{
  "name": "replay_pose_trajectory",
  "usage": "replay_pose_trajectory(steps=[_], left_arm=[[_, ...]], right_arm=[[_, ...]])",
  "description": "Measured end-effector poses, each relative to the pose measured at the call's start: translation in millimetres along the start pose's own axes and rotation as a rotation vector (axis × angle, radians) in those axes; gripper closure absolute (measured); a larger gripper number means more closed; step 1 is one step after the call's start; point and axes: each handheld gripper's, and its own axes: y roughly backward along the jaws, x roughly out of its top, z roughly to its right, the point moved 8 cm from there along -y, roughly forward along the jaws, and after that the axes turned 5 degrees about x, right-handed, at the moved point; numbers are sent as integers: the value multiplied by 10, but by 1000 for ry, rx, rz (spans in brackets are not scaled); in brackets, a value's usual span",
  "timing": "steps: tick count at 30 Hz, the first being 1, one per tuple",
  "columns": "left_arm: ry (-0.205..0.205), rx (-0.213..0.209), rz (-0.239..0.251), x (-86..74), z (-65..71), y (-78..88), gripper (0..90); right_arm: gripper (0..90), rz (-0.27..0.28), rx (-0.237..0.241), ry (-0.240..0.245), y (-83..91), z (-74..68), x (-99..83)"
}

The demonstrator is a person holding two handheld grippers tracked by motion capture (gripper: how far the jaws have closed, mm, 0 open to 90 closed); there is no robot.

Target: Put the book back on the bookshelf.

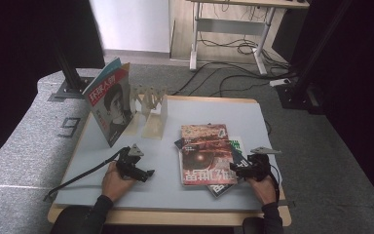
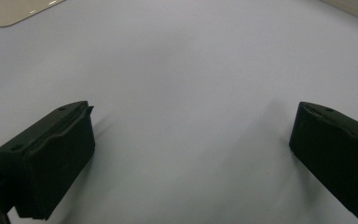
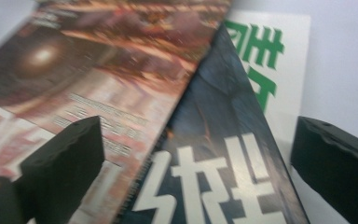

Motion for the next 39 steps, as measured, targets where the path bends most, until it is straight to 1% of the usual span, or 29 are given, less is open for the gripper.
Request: replay_pose_trajectory(steps=[1, 2, 4, 7, 10, 13, 15, 18, 19, 20, 22, 23, 24, 27, 28, 29, 30, 33, 39], left_arm=[[0, 0, 0, 0, 0, 0, 0], [0, 0, 0, 0, 0, 0, 0], [0, 0, 0, 0, 0, 0, 0], [0, 0, 0, 0, 0, 0, 0], [0, 0, 0, 0, 0, 0, 0], [0, 0, 0, 0, -1, 0, 0], [0, 0, 0, 0, 0, 0, 0], [0, 0, 0, 0, 0, 0, 0], [0, 0, 0, 0, 0, 0, 0], [0, 0, 0, 0, 0, 0, 0], [0, 1, 0, 0, 0, 0, 0], [0, 1, 0, 0, 0, 0, 0], [0, 1, 0, 0, 0, 0, 0], [0, 1, 0, 0, 0, 0, 0], [-1, 1, 0, -1, -1, 0, 0], [-1, 1, 0, -1, -1, 0, 0], [-1, 1, 0, -1, -1, 0, 0], [0, 1, 0, 0, 0, 0, 0], [-1, 1, 0, -1, -1, 0, 0]], right_arm=[[40, 7, -1, 5, 12, -11, 24], [40, 12, 10, 7, 22, -31, 50], [40, 10, 20, 11, 19, -63, 76], [40, -8, 30, 24, -16, -116, 87], [40, -24, 43, 50, -62, -199, 99], [40, -36, 45, 65, -100, -286, 114], [36, -40, 58, 78, -136, -382, 125], [12, -63, 77, 118, -234, -554, 134], [12, -63, 77, 118, -234, -554, 134], [0, -77, 98, 140, -311, -686, 144], [0, -82, 109, 163, -378, -781, 158], [0, -82, 109, 163, -378, -781, 158], [0, -89, 121, 174, -439, -872, 169], [0, -100, 124, 201, -524, -986, 181], [0, -107, 132, 211, -560, -1046, 184], [0, -107, 132, 211, -560, -1046, 184], [0, -116, 140, 236, -621, -1138, 189], [0, -127, 146, 258, -712, -1257, 195], [0, -129, 149, 292, -841, -1426, 229]])
